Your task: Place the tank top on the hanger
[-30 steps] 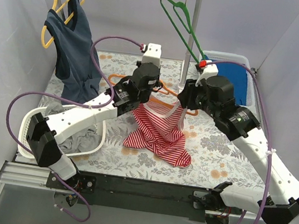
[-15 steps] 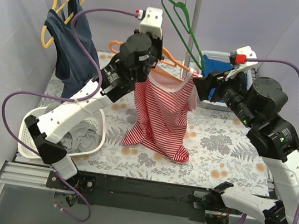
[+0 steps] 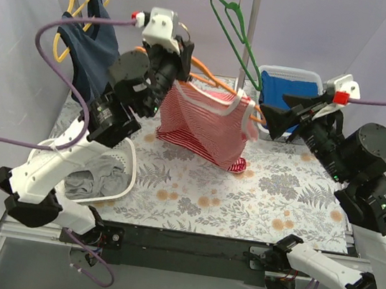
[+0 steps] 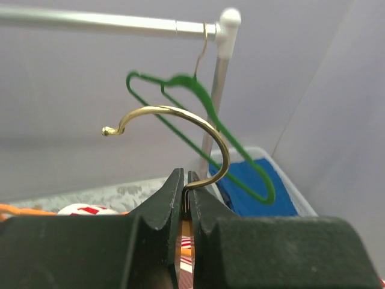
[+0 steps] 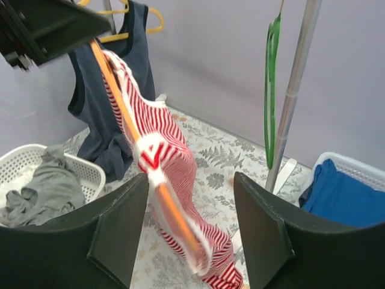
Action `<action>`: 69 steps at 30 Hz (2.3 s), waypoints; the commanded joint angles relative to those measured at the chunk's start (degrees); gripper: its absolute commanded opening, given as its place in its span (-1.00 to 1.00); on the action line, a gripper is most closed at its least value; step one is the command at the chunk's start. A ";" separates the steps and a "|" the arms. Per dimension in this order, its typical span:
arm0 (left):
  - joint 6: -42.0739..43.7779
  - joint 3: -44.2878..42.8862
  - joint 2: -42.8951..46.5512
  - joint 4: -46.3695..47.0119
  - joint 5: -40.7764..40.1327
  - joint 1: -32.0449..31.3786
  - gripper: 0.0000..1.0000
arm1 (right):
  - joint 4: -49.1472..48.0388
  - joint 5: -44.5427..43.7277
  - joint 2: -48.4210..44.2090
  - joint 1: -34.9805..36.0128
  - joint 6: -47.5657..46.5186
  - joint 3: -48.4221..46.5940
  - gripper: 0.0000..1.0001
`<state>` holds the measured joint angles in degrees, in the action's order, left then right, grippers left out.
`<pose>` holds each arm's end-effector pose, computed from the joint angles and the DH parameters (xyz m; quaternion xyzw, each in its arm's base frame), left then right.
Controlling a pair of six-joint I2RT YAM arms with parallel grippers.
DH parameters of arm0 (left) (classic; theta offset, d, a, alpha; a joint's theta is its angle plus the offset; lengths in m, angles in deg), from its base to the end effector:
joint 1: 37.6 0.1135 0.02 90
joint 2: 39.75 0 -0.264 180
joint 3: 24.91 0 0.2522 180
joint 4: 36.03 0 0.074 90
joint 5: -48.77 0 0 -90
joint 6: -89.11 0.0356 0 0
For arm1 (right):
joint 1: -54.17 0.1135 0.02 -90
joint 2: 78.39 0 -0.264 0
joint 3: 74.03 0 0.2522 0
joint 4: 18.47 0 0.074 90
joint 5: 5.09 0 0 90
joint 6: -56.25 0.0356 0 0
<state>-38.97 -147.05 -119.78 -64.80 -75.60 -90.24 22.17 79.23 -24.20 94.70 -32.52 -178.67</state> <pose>0.1750 -0.1960 0.5665 -0.1548 0.6171 -0.4045 0.6570 0.1041 0.0844 0.5407 -0.1806 0.6186 0.2425 0.7252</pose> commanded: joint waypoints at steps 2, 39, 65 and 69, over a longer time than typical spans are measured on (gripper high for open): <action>-10.77 17.56 6.19 0.67 3.35 -0.09 -1.00 | -1.04 4.00 -3.12 0.16 2.18 9.82 0.30; -9.20 20.57 5.58 -1.43 6.33 0.08 -1.00 | 5.47 9.44 -5.68 0.16 -4.48 20.82 0.20; -11.48 22.68 13.66 -4.77 -0.26 0.08 0.93 | -3.93 13.41 3.11 0.60 2.54 16.08 -0.97; -13.33 24.00 18.50 -7.75 -0.17 0.00 0.96 | -6.83 11.47 5.47 1.12 4.04 14.68 -0.97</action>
<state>-50.36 -124.01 -106.99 -69.56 -74.86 -90.22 24.00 92.63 -19.69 95.18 -30.47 -159.39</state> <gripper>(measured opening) 0.980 0.099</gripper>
